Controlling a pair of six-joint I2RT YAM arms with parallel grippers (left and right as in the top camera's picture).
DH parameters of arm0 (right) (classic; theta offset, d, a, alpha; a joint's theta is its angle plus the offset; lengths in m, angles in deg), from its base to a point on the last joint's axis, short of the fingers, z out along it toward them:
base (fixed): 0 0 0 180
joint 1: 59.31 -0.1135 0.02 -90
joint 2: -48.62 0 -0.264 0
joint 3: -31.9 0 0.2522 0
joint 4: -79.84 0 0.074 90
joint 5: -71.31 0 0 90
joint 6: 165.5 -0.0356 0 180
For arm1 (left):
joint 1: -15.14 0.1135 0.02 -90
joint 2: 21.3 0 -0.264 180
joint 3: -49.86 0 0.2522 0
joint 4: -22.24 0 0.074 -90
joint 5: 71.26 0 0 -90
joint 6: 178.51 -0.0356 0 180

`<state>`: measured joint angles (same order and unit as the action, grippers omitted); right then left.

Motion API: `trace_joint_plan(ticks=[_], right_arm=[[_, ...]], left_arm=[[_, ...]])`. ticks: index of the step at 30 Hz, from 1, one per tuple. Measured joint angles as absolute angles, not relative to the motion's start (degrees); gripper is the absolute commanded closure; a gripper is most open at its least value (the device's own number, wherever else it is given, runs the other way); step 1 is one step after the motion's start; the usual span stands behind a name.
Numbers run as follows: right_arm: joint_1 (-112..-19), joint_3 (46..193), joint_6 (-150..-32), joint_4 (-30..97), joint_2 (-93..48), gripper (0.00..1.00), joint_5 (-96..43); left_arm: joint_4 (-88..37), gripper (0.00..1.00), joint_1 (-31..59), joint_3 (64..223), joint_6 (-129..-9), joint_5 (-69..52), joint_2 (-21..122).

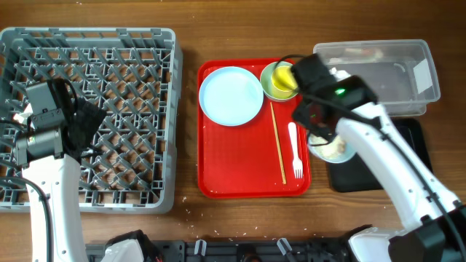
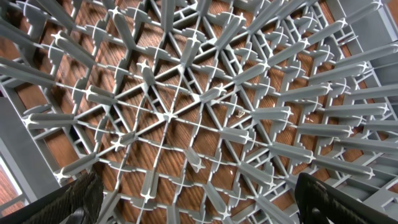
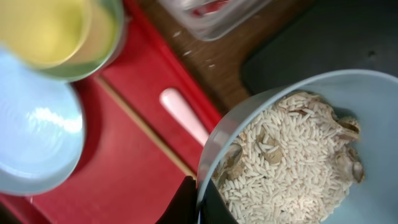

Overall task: Sort waste into correct bins and load items into the dishwasher rack
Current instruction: 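Lift the rice bowl and carry it over the black tray, then tip the bowl to pour the rice onto the black tray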

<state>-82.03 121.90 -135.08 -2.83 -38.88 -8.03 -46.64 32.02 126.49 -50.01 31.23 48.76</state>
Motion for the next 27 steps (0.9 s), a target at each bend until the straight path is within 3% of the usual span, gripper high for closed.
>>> trace_joint_plan(ticks=[11,19,27], right_arm=[[-59.47,121.55,-126.11,-5.29,-38.86,0.96,-24.75],[-52.35,107.96,-121.13,5.09,-28.70,0.96,-34.17],[-44.11,102.45,-117.63,8.72,-28.17,0.96,-41.93]], left_arm=[[-46.64,0.00,32.04,126.52,-50.01,31.05,48.76],[-46.64,0.00,32.02,126.49,-50.01,31.01,48.76],[-46.66,0.00,32.04,126.52,-50.01,31.01,48.76]])
